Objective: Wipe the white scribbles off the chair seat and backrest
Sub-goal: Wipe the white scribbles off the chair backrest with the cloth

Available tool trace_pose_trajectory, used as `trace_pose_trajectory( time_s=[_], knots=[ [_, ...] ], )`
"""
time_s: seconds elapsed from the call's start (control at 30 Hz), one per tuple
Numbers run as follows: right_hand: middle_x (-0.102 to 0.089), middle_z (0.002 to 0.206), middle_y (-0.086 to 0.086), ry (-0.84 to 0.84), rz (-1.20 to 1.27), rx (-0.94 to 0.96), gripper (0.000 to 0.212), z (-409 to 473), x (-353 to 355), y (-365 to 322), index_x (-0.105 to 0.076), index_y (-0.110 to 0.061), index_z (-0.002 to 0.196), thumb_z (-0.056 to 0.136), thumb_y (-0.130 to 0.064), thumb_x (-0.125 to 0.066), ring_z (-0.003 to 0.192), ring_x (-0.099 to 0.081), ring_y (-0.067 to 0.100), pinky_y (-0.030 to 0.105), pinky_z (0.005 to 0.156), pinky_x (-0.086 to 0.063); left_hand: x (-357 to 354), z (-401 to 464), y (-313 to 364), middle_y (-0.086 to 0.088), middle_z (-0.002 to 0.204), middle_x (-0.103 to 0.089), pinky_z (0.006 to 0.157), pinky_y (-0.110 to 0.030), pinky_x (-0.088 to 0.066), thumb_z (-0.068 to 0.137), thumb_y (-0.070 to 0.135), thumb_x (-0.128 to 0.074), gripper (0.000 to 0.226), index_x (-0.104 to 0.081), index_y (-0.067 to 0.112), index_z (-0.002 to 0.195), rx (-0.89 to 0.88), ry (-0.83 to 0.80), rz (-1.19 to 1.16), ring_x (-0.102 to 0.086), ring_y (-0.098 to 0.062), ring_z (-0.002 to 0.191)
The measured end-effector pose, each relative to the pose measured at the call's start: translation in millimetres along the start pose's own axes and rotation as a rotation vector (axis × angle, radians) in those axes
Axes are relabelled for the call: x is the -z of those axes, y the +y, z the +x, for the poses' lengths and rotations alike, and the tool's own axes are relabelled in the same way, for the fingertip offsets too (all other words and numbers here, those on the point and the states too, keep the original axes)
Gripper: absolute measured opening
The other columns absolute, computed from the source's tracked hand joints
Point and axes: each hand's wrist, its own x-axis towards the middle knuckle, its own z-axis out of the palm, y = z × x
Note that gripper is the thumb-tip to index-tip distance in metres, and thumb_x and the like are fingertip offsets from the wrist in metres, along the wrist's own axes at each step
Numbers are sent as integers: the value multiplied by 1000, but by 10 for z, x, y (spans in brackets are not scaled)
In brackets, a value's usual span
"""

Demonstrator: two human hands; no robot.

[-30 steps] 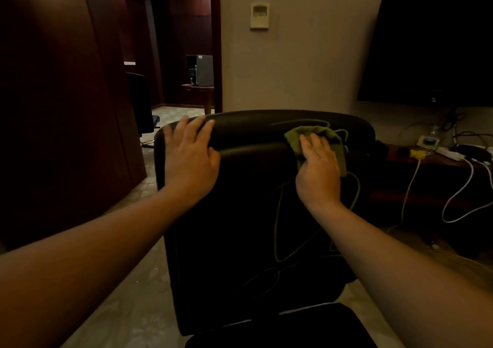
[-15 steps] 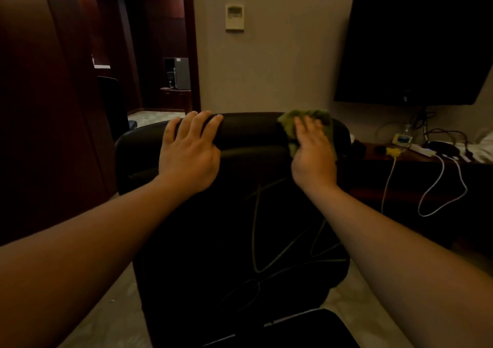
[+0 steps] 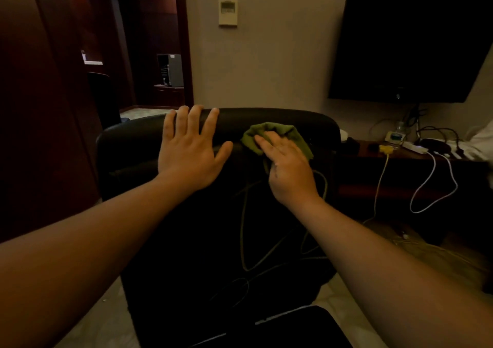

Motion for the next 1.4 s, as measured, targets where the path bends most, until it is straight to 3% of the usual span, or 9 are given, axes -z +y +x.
trace_pose_trajectory(
  time_s=[0.27, 0.4, 0.57, 0.7, 0.83, 0.97, 1.1, 1.3, 1.4],
  knots=[
    [-28, 162, 0, 107, -78, -405, 59, -343, 266, 630, -35, -23, 153, 97, -4, -39, 150, -21, 21, 44, 121, -24, 7, -5, 1, -12, 165, -14, 126, -55, -1, 94, 76, -24, 84, -10, 28, 162, -10, -10, 28, -8, -37, 154],
    [-40, 151, 5, 203, -85, -486, 55, -185, 184, 417, -42, -13, 147, 94, 3, -41, 144, -29, 24, 42, 121, -26, -13, 3, 14, -13, 163, -17, 126, -56, -2, 93, 75, -25, 84, -14, 26, 161, -6, 6, 38, -11, -38, 153],
    [-52, 140, 10, 134, -46, -171, 48, -11, -73, -149, -52, -9, 140, 96, -7, -34, 135, -42, 30, 47, 117, -31, -37, -14, -29, -15, 162, -19, 125, -58, -6, 92, 74, -27, 84, -16, 24, 159, -1, 10, 69, -15, -40, 151],
    [-49, 146, 12, 36, -66, -38, 49, -17, -56, 7, -51, -11, 143, 98, -14, -32, 139, -41, 31, 49, 117, -31, -38, -22, -26, -14, 162, -19, 126, -56, -4, 93, 74, -26, 84, -17, 24, 160, -3, 20, 65, -13, -39, 152],
    [-47, 148, 12, 87, -114, -167, 48, -148, 137, 427, -49, -12, 144, 98, -7, -40, 140, -39, 30, 48, 118, -30, -32, -25, -9, -14, 164, -18, 126, -56, -2, 94, 74, -26, 84, -15, 24, 161, -15, 31, 57, -11, -38, 154],
    [-38, 154, 8, 172, -98, -410, 53, -372, 266, 634, -40, -10, 149, 97, 1, -39, 146, -27, 26, 37, 121, -22, -23, -31, -16, -13, 165, -16, 126, -56, -1, 95, 74, -26, 84, -13, 25, 162, -12, 22, 61, -9, -38, 154],
    [-36, 156, 7, 247, -65, -479, 54, -332, 212, 493, -39, -8, 150, 97, 4, -38, 148, -24, 24, 41, 122, -24, -13, -31, -14, -14, 165, -14, 126, -56, 1, 94, 74, -26, 86, -11, 24, 162, -16, 13, 66, -7, -39, 154],
    [-34, 158, 13, 169, -26, -274, 63, -461, -150, -39, -43, -11, 148, 90, 11, -37, 149, -22, 28, 27, 123, -4, 1, -64, -74, -15, 168, -10, 125, -58, 3, 94, 74, -26, 86, -10, 25, 162, -27, 2, 63, -3, -39, 155],
    [-51, 145, 18, 14, 103, 144, 55, -629, -407, -597, -57, -8, 138, 86, -1, -40, 139, -36, 31, 36, 124, -11, 5, -71, -75, -15, 168, -11, 125, -58, 3, 95, 73, -26, 84, -11, 25, 162, -32, -6, 58, -3, -39, 155]
  ],
)
